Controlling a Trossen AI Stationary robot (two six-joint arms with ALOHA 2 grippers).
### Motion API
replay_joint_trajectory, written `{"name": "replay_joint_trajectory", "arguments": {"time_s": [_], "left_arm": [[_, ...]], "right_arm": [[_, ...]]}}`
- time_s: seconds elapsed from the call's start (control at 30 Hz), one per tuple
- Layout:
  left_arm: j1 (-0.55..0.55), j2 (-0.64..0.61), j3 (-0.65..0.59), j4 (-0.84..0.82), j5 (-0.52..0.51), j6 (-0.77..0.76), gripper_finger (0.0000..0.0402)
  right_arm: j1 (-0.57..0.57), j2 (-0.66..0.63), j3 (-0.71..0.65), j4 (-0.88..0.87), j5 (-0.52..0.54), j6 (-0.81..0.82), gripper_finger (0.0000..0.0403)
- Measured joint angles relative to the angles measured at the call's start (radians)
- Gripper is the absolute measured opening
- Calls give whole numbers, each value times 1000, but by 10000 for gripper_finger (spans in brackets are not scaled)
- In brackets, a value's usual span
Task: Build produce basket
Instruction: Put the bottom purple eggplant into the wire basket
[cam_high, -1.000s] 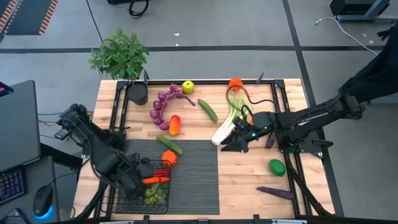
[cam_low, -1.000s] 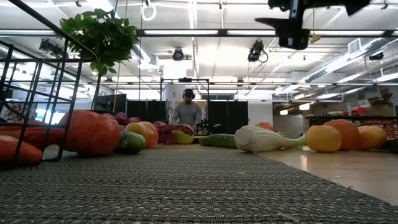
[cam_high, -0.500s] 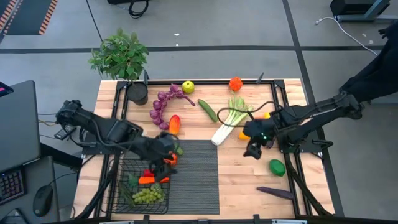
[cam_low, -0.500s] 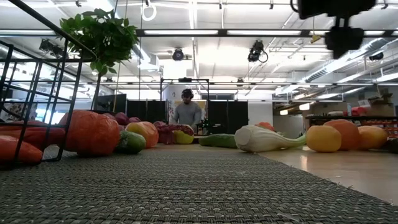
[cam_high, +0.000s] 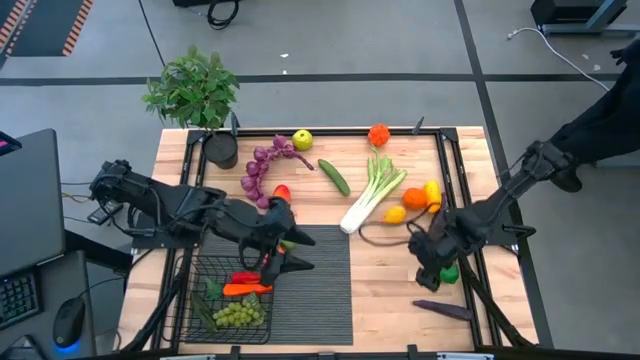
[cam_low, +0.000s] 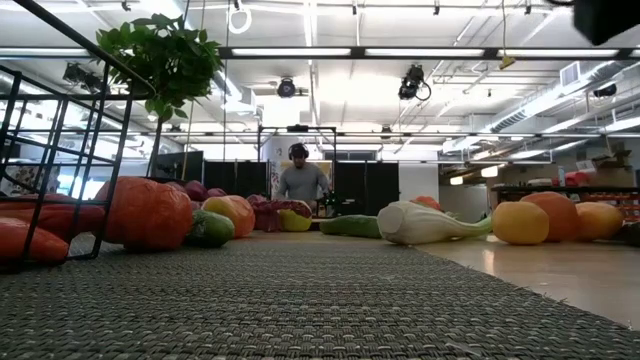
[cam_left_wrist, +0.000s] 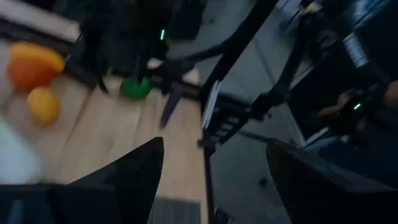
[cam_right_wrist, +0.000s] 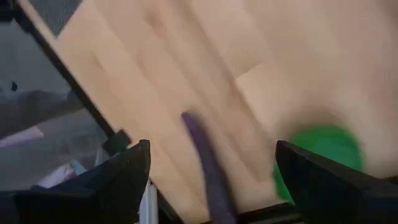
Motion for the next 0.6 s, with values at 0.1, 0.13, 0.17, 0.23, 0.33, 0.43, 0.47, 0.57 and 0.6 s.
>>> {"name": "replay_joint_trajectory", "arguments": {"time_s": [0.1,0.13,0.17,0.23,0.33,0.43,0.47,0.57,0.6], "left_arm": [[-10,0,0,57,0,4,288],[-13,0,0,70,0,4,288],[-17,0,0,81,0,4,288],[-25,0,0,94,0,4,288],[-35,0,0,113,0,4,288],[-42,0,0,149,0,3,288],[-44,0,0,165,-1,2,288],[-46,0,0,181,-42,-20,288],[-47,0,0,180,-62,-23,288]], "right_arm": [[61,61,0,49,-7,29,348],[79,86,0,64,-19,35,348],[95,110,0,70,-35,42,348],[125,165,0,97,-77,51,348],[167,238,0,119,-141,57,348],[201,292,0,140,-182,74,348],[210,304,0,144,-185,81,348],[234,334,0,141,-173,89,348],[240,344,0,140,-162,89,348]]}}
